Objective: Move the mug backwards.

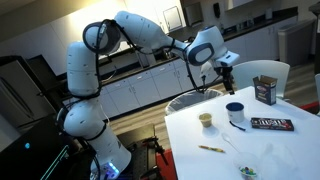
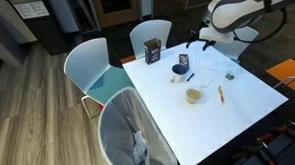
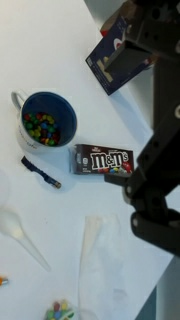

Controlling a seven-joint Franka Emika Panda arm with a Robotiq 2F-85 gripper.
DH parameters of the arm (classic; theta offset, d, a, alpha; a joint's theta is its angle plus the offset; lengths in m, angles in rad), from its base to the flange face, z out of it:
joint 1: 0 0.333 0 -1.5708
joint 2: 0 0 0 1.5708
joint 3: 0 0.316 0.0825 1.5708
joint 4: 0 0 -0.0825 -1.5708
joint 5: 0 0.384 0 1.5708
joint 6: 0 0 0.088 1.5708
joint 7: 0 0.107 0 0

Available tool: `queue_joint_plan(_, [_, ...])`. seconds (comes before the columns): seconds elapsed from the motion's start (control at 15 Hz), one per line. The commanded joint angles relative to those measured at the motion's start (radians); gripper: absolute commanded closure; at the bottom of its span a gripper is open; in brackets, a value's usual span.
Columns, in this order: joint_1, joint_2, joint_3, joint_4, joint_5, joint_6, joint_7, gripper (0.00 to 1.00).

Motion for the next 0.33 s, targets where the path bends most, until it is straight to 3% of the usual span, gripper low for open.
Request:
queue_joint_plan(0.0, [-0.044, -0.235, 0.027, -0.17, -0.021, -0.076, -0.056, 0.0])
queue_joint_plan(0.07, [-0.059, -0.271, 0.036, -0.188, -0.013, -0.1, -0.076, 0.0])
queue_joint_plan(0.13, [-0.056, -0.158, 0.039, -0.093, -0.025, -0.063, -0.033, 0.0])
queue_joint_plan(0.27, [-0.073, -0.2, 0.049, -0.113, -0.023, -0.073, -0.04, 0.0])
